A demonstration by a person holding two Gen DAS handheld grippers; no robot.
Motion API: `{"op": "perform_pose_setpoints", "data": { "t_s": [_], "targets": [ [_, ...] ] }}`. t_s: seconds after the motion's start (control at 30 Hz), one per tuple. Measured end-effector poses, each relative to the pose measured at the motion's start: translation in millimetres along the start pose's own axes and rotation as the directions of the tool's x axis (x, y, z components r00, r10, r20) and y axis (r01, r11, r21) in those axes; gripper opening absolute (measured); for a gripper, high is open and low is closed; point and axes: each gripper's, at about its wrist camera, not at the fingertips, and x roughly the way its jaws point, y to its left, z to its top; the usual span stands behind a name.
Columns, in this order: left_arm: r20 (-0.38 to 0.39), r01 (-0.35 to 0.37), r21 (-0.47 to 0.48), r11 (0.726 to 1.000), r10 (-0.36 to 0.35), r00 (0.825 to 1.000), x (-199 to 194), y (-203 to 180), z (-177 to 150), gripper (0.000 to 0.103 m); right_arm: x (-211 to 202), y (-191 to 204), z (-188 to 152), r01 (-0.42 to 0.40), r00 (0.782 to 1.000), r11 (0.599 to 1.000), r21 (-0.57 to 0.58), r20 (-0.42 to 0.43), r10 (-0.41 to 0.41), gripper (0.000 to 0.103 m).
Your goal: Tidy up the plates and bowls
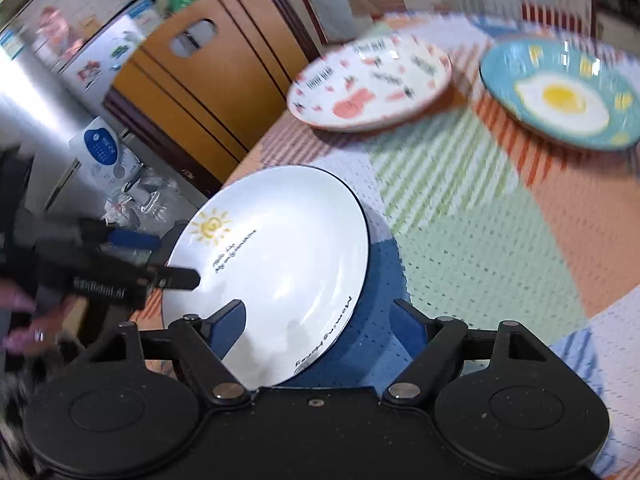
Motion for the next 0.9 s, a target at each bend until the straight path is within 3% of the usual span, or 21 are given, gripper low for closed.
{"op": "perform_pose_setpoints", "data": {
  "t_s": [0.13, 0.2, 0.27, 0.33, 0.5, 0.63, 0.73, 0.9],
  "targets": [
    [-0.038, 0.018, -0.023, 1.000, -0.019, 0.999, 10.8, 4.6, -4.1, 0.050, 19.8, -13.0, 0.7, -0.006, 0.998, 0.997, 0.078, -0.065, 0.011, 0.065],
    [-0.057, 0.017, -0.031, 0.999, -0.019, 0.998, 14.5, 5.4, -5.9, 0.033, 26.4, -15.5, -2.5, -0.009, 0.997, 0.996, 0.089, -0.078, 0.016, 0.055],
    [-0.060, 0.039, -0.060, 0.997, -0.043, 0.997, 14.9, 8.4, -6.4, 0.030, 28.7, -15.9, -5.0, -0.012, 0.997, 0.996, 0.091, -0.075, 0.019, 0.045],
    [-0.058, 0.045, -0.081, 0.996, -0.050, 0.997, 15.0, 10.6, -6.1, 0.028, 30.8, -15.4, -6.1, -0.015, 0.996, 0.996, 0.086, -0.085, 0.022, 0.018],
    [-0.039, 0.048, -0.112, 0.993, -0.053, 0.998, 16.4, 11.9, -7.2, 0.028, 33.0, -20.0, -2.2, -0.033, 0.996, 0.996, 0.081, -0.082, 0.040, 0.017],
    [-0.035, 0.041, -0.079, 0.996, -0.044, 0.998, 16.2, 7.7, -7.0, 0.029, 32.8, -23.0, -0.4, -0.050, 0.995, 0.997, 0.055, -0.084, 0.054, 0.018],
    [-0.047, 0.062, -0.075, 0.995, -0.066, 0.997, 15.2, 8.1, -4.9, 0.029, 32.4, -25.6, 2.3, -0.075, 0.991, 0.997, 0.034, -0.105, 0.078, 0.018],
    [0.006, 0.109, -0.068, 0.992, -0.109, 0.994, 2.5, 0.4, 1.7, 0.028, 15.2, -36.3, 11.2, -0.104, 0.991, 0.994, 0.028, -0.085, 0.106, 0.018]
  ]
}}
